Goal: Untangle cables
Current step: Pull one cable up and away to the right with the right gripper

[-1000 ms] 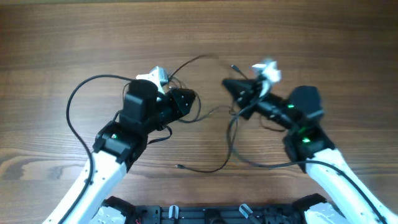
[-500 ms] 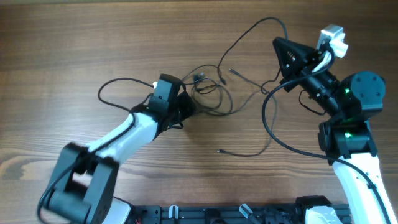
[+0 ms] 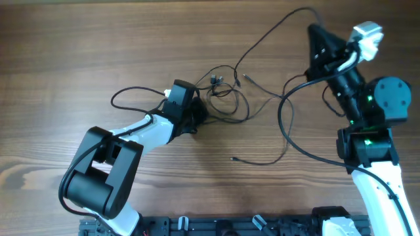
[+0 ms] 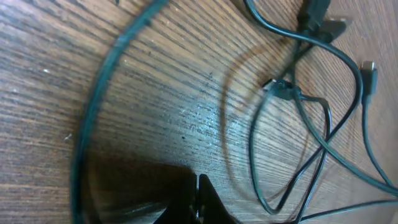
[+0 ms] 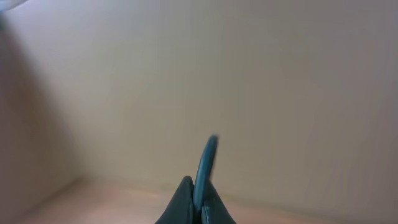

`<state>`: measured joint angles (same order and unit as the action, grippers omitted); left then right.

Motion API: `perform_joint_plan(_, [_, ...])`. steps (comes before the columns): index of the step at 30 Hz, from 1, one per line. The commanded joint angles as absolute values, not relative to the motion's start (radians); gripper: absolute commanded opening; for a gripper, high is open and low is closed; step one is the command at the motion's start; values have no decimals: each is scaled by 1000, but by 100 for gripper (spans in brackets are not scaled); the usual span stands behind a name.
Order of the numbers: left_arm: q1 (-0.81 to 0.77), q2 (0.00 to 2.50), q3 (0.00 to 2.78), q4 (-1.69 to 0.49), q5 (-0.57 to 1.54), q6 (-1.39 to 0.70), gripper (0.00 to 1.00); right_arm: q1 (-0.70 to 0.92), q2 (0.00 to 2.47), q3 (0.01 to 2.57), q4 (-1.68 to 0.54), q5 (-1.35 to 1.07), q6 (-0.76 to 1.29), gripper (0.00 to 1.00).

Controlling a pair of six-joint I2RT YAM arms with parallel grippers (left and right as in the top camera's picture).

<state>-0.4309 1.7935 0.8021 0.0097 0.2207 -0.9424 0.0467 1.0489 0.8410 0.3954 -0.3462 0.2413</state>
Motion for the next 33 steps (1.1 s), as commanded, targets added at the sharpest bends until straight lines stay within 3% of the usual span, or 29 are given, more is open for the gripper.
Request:
perform_joint_plan(1, [-411,1813,802,-22,194,-984,4,38,1042,899,480,-22,125,4])
perform_joint_plan(13, [-191,1813,802,-284,77,-972,4,-150,1322,1159,513,380,-456,4])
perform_joint_plan(17, [-149,1813,802,-320,69,-922,4,-242,1432,1203,516,469,-541,4])
perform_joint_plan(23, [-146,1813,802,-320,69,-920,4,-427,1528,1205,511,463,-551,4])
perform_joint_plan(27, [-146,1813,802,-319,69,-921,4,-570,1591,1204,398,339,-737,4])
perform_joint_plan(33, [-149,1813,802,-319,69,-921,4,-702,1739,1204,193,230,-393,4])
